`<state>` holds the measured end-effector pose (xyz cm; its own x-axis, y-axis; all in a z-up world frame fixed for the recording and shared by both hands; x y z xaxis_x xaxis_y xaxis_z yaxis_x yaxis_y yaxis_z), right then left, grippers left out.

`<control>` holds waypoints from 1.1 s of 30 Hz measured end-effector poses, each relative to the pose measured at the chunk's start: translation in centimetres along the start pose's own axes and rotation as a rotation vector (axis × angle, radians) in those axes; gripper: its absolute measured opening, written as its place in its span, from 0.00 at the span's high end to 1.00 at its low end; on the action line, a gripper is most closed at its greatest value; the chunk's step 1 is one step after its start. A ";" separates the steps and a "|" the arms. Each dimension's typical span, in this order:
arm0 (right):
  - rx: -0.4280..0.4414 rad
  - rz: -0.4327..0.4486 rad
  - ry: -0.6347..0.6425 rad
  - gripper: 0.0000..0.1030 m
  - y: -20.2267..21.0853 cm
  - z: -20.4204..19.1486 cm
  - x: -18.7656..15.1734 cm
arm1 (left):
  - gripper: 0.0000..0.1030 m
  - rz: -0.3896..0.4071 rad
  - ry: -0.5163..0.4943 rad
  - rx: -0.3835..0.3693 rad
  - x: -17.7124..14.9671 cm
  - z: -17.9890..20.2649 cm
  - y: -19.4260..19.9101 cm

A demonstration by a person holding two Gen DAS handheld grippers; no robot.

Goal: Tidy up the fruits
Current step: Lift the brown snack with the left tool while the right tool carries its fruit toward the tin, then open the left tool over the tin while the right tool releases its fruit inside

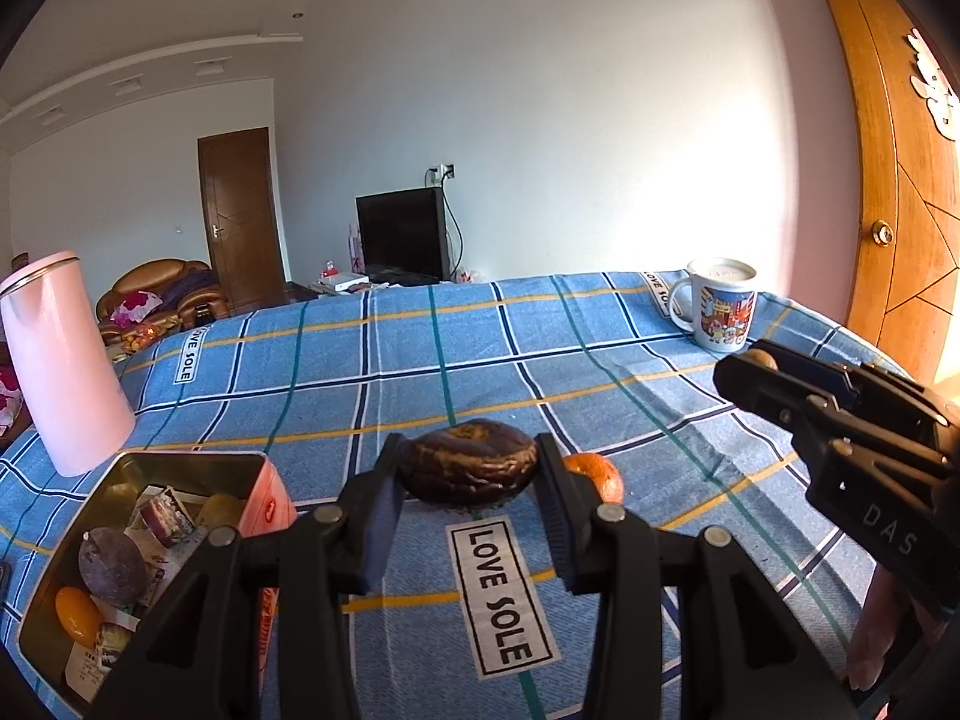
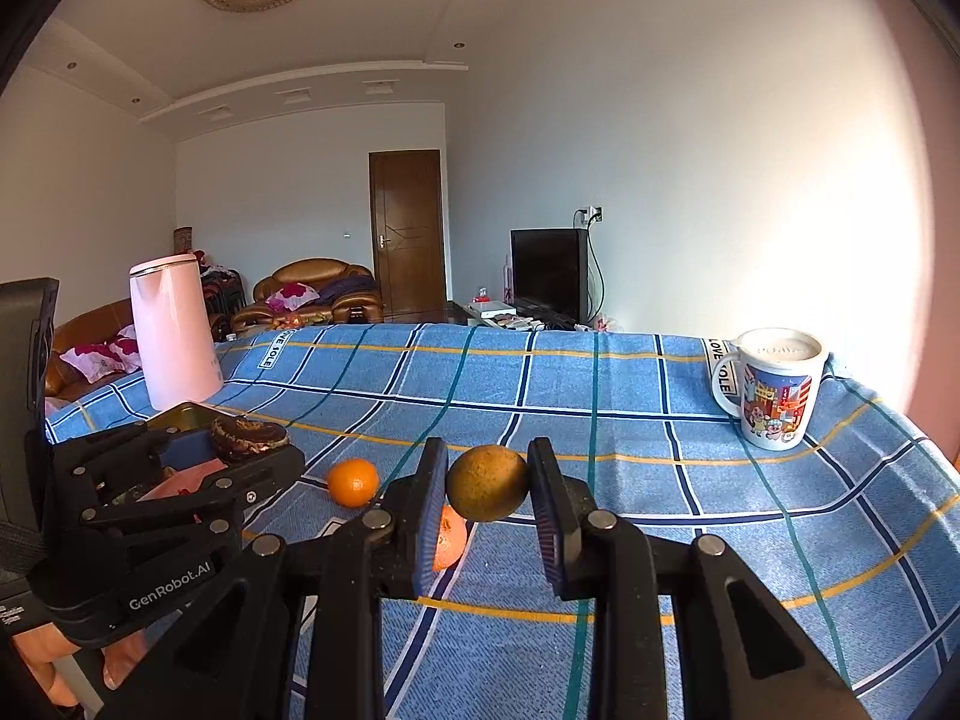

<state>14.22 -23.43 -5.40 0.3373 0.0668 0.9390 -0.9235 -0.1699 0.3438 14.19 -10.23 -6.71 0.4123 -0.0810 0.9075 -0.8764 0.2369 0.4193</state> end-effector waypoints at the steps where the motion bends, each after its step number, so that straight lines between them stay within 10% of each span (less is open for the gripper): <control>1: -0.004 0.002 0.002 0.72 0.0 0.0 0.0 | 0.58 0.004 -0.003 0.003 0.0 -0.1 0.2; 33: 0.275 -0.090 0.108 0.72 -3.7 -17.8 2.4 | 0.58 -0.014 0.162 0.158 -2.4 -14.1 6.6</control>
<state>15.15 -5.14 -4.53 0.3800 0.1955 0.9041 -0.8020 -0.4173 0.4274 10.92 5.21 -6.55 0.4486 0.0768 0.8904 -0.8929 0.0815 0.4428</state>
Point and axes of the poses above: each gripper's, at about its wrist camera, not at the fingertips, and y roughly against the way its jaws point, z to its right, x to its top, the point moved 7 cm from there along -y, roughly the way its jaws point, and after that the axes turned 10 degrees about -x, right-handed, at the moved point
